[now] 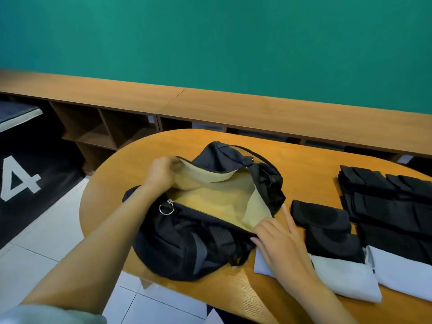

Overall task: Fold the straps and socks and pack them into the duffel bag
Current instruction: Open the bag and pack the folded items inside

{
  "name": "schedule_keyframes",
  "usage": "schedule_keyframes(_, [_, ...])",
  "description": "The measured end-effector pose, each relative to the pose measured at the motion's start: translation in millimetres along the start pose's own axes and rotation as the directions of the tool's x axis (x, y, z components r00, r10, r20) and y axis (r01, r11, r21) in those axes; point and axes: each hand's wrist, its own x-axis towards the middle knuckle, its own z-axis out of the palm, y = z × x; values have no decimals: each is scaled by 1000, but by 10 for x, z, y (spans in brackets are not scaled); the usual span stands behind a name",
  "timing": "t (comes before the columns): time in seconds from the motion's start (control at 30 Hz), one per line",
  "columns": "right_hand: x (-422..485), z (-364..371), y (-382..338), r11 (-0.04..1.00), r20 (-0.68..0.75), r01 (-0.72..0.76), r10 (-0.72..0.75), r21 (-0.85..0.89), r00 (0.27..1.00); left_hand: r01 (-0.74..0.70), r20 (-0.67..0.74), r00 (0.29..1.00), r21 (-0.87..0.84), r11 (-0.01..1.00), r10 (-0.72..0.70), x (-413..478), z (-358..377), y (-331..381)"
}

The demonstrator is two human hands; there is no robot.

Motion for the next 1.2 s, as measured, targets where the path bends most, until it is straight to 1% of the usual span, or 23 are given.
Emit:
schedule_keyframes(0.03, [26, -12, 35, 1000, -21, -22, 22, -22, 1000, -13, -76, 997, -178, 984, -1, 41, -117, 68])
schedule_keyframes(0.1, [70, -51, 108, 997, -30, -69, 68, -38, 997, -83, -187, 982, -438, 895, -1, 86, -340, 271])
schedule_keyframes(0.2, [117, -103, 207, 992, 44, -126, 127, -20, 991, -102, -183, 982, -735, 671, -51, 87, -491, 598])
schedule_keyframes(0.27, [130, -131, 244, 988, 87, -151, 146, 43, 985, -77, -120, 992, -770, 634, -26, 72, -426, 703])
schedule_keyframes(0.3, [182, -163, 258, 981, 67, -156, 149, 114, 987, -70, -90, 996, -758, 648, 3, 65, -361, 723])
schedule_keyframes(0.37, [442, -225, 298, 949, -46, -157, 176, 272, 983, -70, -51, 998, -733, 676, 48, 63, -247, 729])
schedule_keyframes(0.43, [881, -240, 357, 923, -76, -178, 216, 342, 973, -71, -37, 997, -735, 675, 65, 69, -194, 718])
schedule_keyframes(0.53, [1600, -111, 417, 884, 94, -285, 269, 371, 959, -73, -23, 996, -754, 652, 84, 62, -186, 710])
schedule_keyframes(0.67, [2065, 188, 506, 867, 251, -282, 189, 412, 949, -29, 35, 995, -796, 605, 93, 5, -241, 618])
schedule_keyframes(0.7, [2107, 209, 556, 813, 306, -315, 178, 490, 935, 4, 66, 994, -803, 596, 83, 5, -254, 545])
schedule_keyframes(0.73, [2137, 189, 604, 709, 346, -369, 185, 601, 920, 43, 103, 992, -809, 586, 70, 3, -262, 466])
schedule_keyframes(0.77, [2157, 151, 640, 570, 378, -421, 200, 705, 904, 72, 129, 990, -802, 592, 54, 2, -268, 397])
schedule_keyframes(0.8, [2173, 126, 680, 469, 402, -454, 212, 758, 891, 71, 127, 991, -774, 629, 45, 4, -270, 357])
schedule_keyframes(0.83, [2187, 109, 710, 425, 423, -475, 218, 770, 880, 26, 88, 995, -694, 719, 48, 22, -268, 347])
schedule_keyframes(0.87, [2207, 114, 733, 417, 445, -493, 213, 764, 870, -62, 20, 996, -523, 850, 85, 34, -268, 370])
schedule_keyframes(0.9, [2227, 138, 749, 410, 468, -511, 208, 755, 859, -167, -54, 986, -246, 955, 158, 24, -277, 432])
schedule_keyframes(0.93, [2258, 171, 757, 402, 487, -527, 206, 749, 849, -264, -117, 956, 54, 963, 269, 11, -273, 522])
schedule_keyframes(0.97, [2278, 196, 759, 390, 501, -539, 204, 747, 841, -339, -143, 912, 262, 904, 384, -26, -251, 652])
schedule_keyframes(1.0, [2292, 222, 764, 376, 507, -543, 197, 751, 839, -388, -124, 879, 372, 843, 460, -47, -196, 775])
schedule_keyframes(1.07, [2306, 277, 801, 359, 523, -552, 185, 752, 832, -419, -35, 867, 489, 765, 497, -46, 14, 955])
schedule_keyframes(1.13, [2295, 270, 817, 319, 536, -564, 178, 762, 825, -393, 37, 889, 575, 717, 457, 61, 259, 957])
schedule_keyframes(1.17, [2288, 255, 813, 295, 529, -561, 186, 774, 828, -386, 54, 896, 586, 712, 442, 122, 341, 927])
schedule_keyframes(1.2, [2261, 240, 802, 311, 496, -537, 207, 784, 843, -382, 58, 902, 568, 729, 427, 185, 386, 896])
